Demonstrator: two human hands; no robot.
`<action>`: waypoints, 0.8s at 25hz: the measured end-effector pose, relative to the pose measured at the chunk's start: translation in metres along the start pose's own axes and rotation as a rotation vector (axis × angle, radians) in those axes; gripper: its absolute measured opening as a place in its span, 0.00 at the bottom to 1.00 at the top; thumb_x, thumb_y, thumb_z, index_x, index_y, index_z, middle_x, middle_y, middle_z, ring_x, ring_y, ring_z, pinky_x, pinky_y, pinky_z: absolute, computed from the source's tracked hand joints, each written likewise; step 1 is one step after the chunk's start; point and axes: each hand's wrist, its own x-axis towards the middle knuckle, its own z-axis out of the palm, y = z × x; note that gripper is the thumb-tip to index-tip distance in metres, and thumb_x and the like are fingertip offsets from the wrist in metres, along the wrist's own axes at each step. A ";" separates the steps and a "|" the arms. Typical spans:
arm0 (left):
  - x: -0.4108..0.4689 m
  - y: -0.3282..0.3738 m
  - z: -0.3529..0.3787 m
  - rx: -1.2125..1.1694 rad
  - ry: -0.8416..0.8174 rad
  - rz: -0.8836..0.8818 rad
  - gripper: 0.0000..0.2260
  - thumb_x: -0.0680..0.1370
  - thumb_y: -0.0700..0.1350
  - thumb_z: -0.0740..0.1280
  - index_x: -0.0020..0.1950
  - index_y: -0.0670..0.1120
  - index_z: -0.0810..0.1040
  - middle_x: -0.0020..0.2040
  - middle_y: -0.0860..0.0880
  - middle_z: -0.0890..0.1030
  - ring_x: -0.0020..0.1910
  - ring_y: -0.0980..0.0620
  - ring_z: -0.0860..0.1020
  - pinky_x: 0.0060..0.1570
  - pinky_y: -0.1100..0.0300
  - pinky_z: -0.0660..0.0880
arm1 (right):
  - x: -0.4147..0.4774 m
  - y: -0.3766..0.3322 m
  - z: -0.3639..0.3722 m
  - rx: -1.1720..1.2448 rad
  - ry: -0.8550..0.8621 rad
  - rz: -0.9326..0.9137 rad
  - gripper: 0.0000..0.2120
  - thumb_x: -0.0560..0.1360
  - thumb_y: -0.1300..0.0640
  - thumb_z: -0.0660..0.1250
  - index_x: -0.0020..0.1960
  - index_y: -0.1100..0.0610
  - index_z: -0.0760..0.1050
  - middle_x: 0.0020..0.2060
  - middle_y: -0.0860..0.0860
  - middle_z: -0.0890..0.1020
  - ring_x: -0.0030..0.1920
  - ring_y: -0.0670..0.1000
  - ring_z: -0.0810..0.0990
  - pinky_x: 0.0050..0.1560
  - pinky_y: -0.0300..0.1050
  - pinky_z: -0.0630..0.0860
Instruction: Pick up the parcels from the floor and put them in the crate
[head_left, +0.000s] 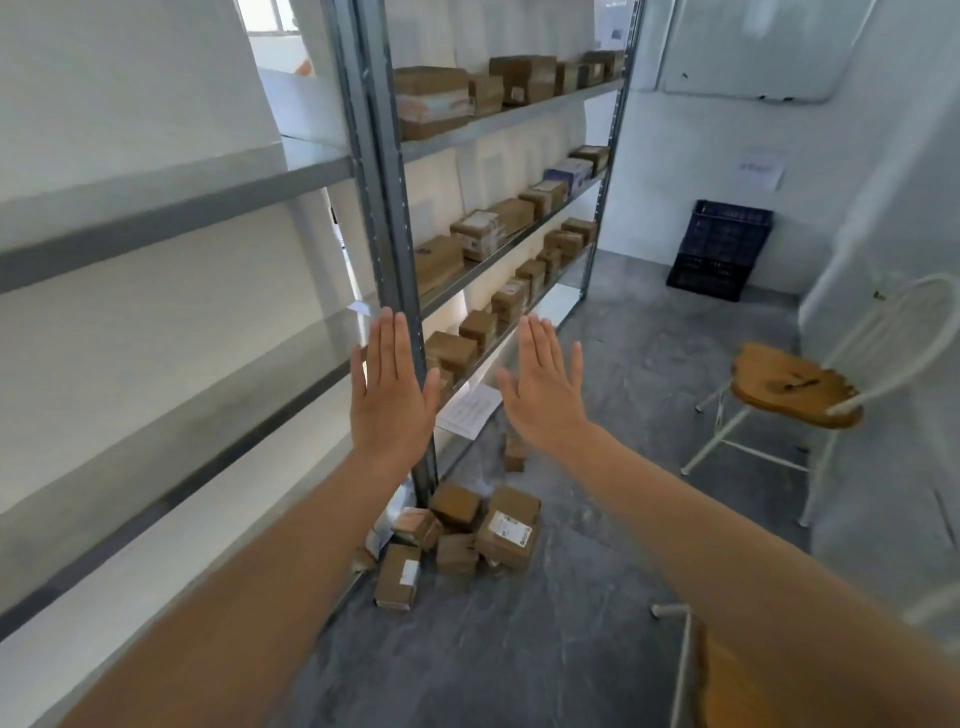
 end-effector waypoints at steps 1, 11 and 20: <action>0.003 -0.003 0.010 0.003 -0.016 0.005 0.32 0.83 0.57 0.51 0.80 0.44 0.43 0.81 0.45 0.45 0.79 0.49 0.44 0.77 0.49 0.43 | 0.005 0.002 0.009 -0.010 -0.009 0.004 0.32 0.83 0.44 0.47 0.80 0.57 0.40 0.80 0.51 0.43 0.79 0.49 0.39 0.73 0.56 0.31; 0.032 -0.059 0.119 -0.087 -0.238 -0.027 0.32 0.82 0.59 0.51 0.80 0.44 0.43 0.81 0.46 0.45 0.79 0.48 0.43 0.76 0.51 0.38 | 0.041 -0.002 0.123 0.051 -0.285 0.213 0.32 0.83 0.43 0.46 0.80 0.55 0.38 0.80 0.49 0.41 0.79 0.48 0.36 0.72 0.54 0.30; 0.043 -0.056 0.204 -0.285 -0.434 0.004 0.29 0.84 0.53 0.52 0.80 0.45 0.44 0.81 0.47 0.47 0.79 0.51 0.44 0.76 0.53 0.39 | 0.055 0.058 0.183 0.059 -0.452 0.407 0.31 0.84 0.46 0.47 0.80 0.56 0.39 0.80 0.49 0.42 0.79 0.48 0.37 0.75 0.58 0.33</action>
